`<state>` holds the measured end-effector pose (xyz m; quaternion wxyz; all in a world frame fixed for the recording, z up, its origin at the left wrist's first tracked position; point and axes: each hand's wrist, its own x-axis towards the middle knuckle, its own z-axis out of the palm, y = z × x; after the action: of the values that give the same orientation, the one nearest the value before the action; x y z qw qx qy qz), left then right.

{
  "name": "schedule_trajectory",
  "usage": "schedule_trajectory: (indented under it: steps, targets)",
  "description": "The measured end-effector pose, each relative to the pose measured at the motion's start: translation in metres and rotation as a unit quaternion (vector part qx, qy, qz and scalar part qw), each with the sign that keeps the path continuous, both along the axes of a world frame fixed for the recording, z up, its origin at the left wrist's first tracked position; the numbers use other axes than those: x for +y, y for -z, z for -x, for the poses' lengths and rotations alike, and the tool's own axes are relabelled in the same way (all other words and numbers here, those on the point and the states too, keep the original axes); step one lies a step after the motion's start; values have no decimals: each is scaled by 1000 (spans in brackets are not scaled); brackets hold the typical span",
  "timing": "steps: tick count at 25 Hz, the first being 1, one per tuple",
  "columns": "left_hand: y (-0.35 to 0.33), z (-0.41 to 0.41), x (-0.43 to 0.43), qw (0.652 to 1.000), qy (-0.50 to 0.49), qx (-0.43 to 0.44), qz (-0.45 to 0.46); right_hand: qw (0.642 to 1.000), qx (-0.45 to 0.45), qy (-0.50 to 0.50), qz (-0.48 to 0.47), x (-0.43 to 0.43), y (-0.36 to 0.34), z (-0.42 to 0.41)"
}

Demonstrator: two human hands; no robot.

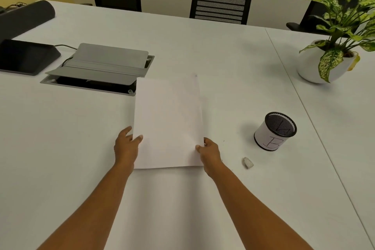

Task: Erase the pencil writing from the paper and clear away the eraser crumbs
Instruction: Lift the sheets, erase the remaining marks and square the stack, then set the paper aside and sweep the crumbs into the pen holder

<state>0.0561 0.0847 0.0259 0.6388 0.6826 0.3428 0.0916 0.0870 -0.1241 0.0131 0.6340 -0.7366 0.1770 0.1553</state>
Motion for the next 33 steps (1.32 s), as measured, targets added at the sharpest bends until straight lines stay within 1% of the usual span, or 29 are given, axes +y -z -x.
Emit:
schedule_trajectory:
  steps: [1, 3, 4, 6, 10, 12, 14, 16, 18, 20, 21, 24, 26, 28, 30, 32, 33]
  targets:
    - [8, 3, 4, 999, -33, 26, -2, 1000, 17, 0, 10, 6, 4, -3]
    - [21, 6, 13, 994, -84, 53, 38, 999, 28, -1, 17, 14, 12, -8]
    - [26, 8, 17, 993, -92, 53, 57, 999, 27, -4, 19, 17, 14, -9]
    - [32, 13, 19, 994, -90, 47, 51, 1000, 14, -17, 19, 21, 16, -10]
    - [40, 29, -3, 995, -87, 9, -49, 999, -38, -32, 14, 18, 17, 0]
    - [42, 38, -19, 991, -85, -14, -104, 994, -91, -24, 48, 6, 19, 12]
    - [46, 49, -36, 987, -63, -38, -144, 982, -161, -1, 99, -14, 23, 27]
    - [51, 61, -51, 978, -29, -39, -203, 957, -226, 37, 180, -42, 28, 38]
    - [56, 73, -64, 966, 6, -18, -258, 929, -243, 79, 268, -72, 32, 43]
    - [58, 81, -77, 952, 54, -1, -302, 915, -220, 89, 327, -98, 35, 46]
    - [59, 84, -84, 942, 86, 0, -325, 914, -202, 78, 342, -107, 37, 46]
    - [60, 92, -101, 912, 185, -18, -366, 918, -189, 34, 346, -124, 41, 45]
    - [59, 93, -111, 892, 242, -39, -381, 918, -193, 49, 343, -133, 40, 46]
    - [55, 88, -117, 858, 285, -46, -425, 915, -180, 86, 350, -142, 39, 47]
    - [52, 78, -120, 817, 311, -39, -484, 901, -168, 103, 387, -149, 39, 47]
    - [51, 68, -119, 797, 308, -36, -519, 884, -194, 88, 415, -146, 38, 45]
    - [52, 65, -118, 791, 308, -29, -527, 883, -216, 62, 411, -140, 37, 42]
